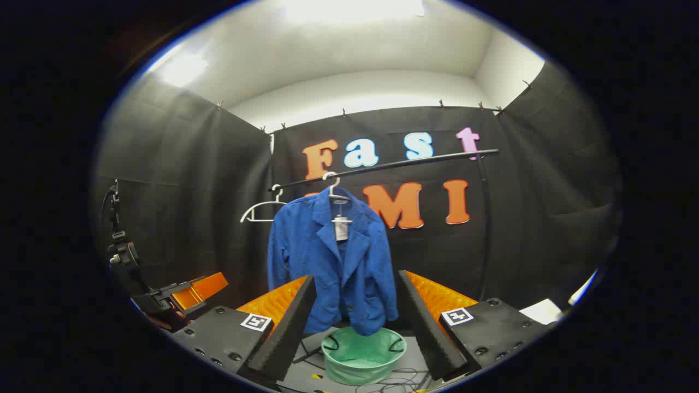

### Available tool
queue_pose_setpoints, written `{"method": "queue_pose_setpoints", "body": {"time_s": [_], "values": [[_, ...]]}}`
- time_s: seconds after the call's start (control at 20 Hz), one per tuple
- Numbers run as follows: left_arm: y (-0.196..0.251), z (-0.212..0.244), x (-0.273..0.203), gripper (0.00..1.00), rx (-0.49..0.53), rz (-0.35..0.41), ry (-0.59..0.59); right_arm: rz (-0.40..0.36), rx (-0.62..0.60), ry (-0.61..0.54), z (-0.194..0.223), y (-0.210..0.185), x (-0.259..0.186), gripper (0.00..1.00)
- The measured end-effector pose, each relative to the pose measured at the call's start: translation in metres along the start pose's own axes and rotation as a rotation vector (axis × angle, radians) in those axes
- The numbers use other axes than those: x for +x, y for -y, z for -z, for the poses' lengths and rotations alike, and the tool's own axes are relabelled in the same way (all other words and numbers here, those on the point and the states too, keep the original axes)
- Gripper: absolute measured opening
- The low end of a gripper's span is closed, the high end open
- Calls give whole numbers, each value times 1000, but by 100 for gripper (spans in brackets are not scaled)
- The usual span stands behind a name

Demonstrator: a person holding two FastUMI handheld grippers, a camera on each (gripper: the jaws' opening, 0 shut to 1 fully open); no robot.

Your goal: Grasp the clothes on the hanger with both hands and then place them into the laundry hamper below.

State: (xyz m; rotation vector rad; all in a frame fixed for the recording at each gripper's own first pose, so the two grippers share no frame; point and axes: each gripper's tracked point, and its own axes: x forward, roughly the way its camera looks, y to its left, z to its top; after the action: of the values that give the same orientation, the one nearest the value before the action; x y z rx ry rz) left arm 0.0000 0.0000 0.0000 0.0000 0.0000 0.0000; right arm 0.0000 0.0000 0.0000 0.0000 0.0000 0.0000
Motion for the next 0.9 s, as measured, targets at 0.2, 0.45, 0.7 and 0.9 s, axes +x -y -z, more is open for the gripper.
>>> {"method": "queue_pose_setpoints", "body": {"time_s": [0.2, 0.45, 0.7, 0.9], "values": [[41, 19, 4, 95, 13, 133, -76, 43, -42, 30, -35, -1, -31, 88], [71, 8, 2, 94, 77, 174, -83, 113, -5, 36, -42, 12, -26, 94], [59, -12, 10, 94, 97, 105, -111, 44, 72, 3, -30, -11, -18, 89], [40, -27, 12, 95, 128, 50, -98, 26, 76, -2, -20, -13, -13, 97]]}}
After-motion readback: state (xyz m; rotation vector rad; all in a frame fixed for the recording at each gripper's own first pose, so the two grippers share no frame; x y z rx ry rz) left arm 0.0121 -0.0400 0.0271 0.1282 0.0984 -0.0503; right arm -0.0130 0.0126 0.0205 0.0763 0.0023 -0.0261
